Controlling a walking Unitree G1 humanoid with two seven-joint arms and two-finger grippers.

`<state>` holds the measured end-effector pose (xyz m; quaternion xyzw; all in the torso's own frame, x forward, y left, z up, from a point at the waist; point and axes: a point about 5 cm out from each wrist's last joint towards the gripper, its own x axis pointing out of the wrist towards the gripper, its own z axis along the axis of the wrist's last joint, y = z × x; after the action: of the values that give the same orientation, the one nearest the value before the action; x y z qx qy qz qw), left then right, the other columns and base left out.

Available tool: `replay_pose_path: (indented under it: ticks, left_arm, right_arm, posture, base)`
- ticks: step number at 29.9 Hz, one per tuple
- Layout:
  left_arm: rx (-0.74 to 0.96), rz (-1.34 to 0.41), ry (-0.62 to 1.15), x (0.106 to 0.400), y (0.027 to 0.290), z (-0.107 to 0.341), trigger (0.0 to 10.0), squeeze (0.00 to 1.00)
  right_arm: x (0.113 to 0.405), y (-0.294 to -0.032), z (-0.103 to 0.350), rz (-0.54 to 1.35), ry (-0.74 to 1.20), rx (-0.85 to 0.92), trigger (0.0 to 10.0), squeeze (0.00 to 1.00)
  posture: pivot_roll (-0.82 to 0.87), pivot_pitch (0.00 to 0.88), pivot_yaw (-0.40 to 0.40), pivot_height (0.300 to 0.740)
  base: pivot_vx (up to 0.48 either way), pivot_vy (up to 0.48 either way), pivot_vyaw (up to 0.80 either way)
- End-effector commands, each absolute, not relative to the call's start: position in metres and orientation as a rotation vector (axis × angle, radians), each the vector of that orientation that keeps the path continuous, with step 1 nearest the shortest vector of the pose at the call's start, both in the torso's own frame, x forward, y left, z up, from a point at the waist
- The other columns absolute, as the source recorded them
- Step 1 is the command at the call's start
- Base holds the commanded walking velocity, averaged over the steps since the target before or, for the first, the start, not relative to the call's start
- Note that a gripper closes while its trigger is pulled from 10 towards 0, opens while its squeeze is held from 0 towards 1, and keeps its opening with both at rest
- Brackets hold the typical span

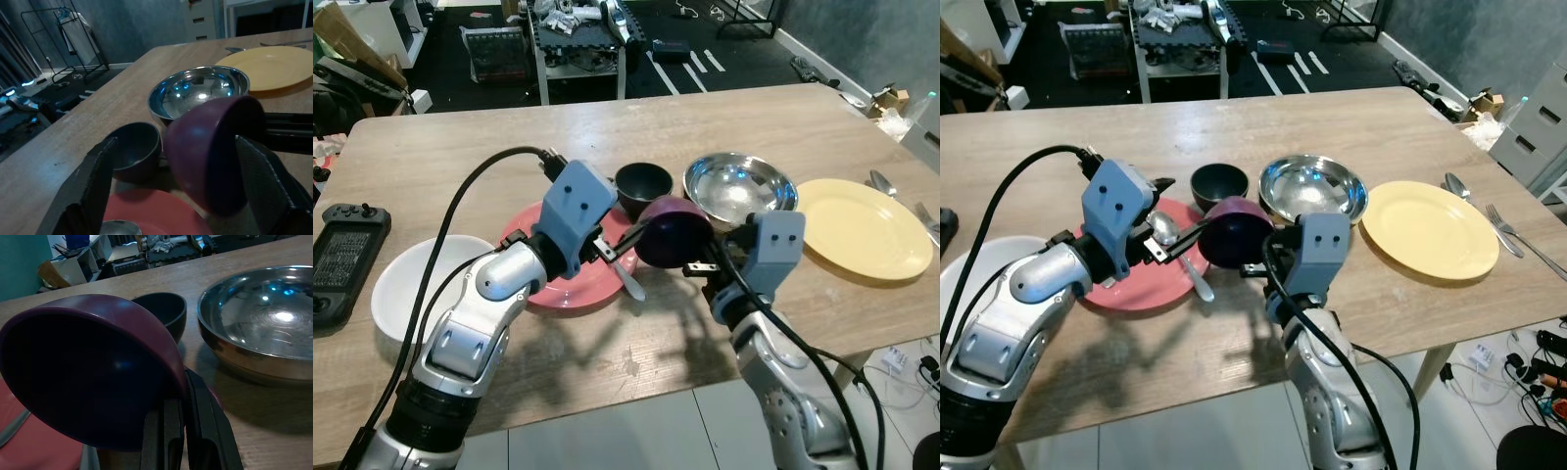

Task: Setting the table

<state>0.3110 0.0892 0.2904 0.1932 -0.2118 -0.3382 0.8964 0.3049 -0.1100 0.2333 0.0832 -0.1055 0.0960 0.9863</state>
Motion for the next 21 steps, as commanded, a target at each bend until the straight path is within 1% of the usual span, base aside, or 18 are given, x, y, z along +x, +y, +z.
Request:
replay_pose_path:
  ticks: [1,5,9,10,11,12,15,16,21]
  left_arm:
    - [0.371,-0.739,-0.423,0.307,0.086,0.286,10.0,0.0]
    - [0.337,-0.749,-0.383,0.315,0.085,0.278,10.0,0.0]
    - [0.347,-0.737,-0.365,0.32,0.086,0.275,10.0,0.0]
    - [0.353,-0.72,-0.357,0.323,0.087,0.274,9.4,0.0]
    - [0.36,-0.693,-0.351,0.327,0.089,0.273,4.5,0.0]
    - [0.369,-0.669,-0.348,0.33,0.091,0.273,2.8,0.0]
    - [0.385,-0.643,-0.347,0.332,0.093,0.273,2.8,0.0]
    - [0.394,-0.622,-0.348,0.333,0.096,0.273,0.0,0.0]
    - [0.386,-0.566,-0.368,0.339,0.103,0.278,0.0,0.0]
  right_arm:
    - [0.306,-0.111,0.236,0.173,-0.224,0.17,10.0,0.0]
    - [0.303,-0.107,0.249,0.2,-0.266,0.21,10.0,0.0]
    - [0.299,-0.104,0.255,0.215,-0.289,0.219,10.0,0.0]
    - [0.297,-0.102,0.258,0.228,-0.301,0.232,10.0,0.0]
    - [0.295,-0.1,0.261,0.244,-0.31,0.236,10.0,0.0]
    - [0.293,-0.099,0.262,0.257,-0.314,0.238,10.0,0.0]
    - [0.292,-0.097,0.262,0.27,-0.315,0.236,10.0,0.0]
    - [0.29,-0.095,0.262,0.286,-0.313,0.233,10.0,0.0]
    - [0.285,-0.087,0.26,0.348,-0.3,0.231,10.0,0.0]
  posture:
    - [0.08,0.212,0.087,0.74]
    - [0.07,0.208,0.09,0.74]
    - [0.07,0.208,0.09,0.74]
    - [0.06,0.206,0.092,0.74]
    - [0.06,0.205,0.093,0.74]
    - [0.06,0.204,0.094,0.74]
    - [0.06,0.204,0.094,0.74]
    - [0.06,0.204,0.094,0.74]
    - [0.06,0.206,0.089,0.74]
  base:
    - [0.0,0.0,0.0]
    - [0.0,0.0,0.0]
    - [0.0,0.0,0.0]
    - [0.0,0.0,0.0]
    - [0.0,0.0,0.0]
    - [0.0,0.0,0.0]
    - [0.0,0.0,0.0]
    - [0.0,0.0,0.0]
    - [0.0,0.0,0.0]
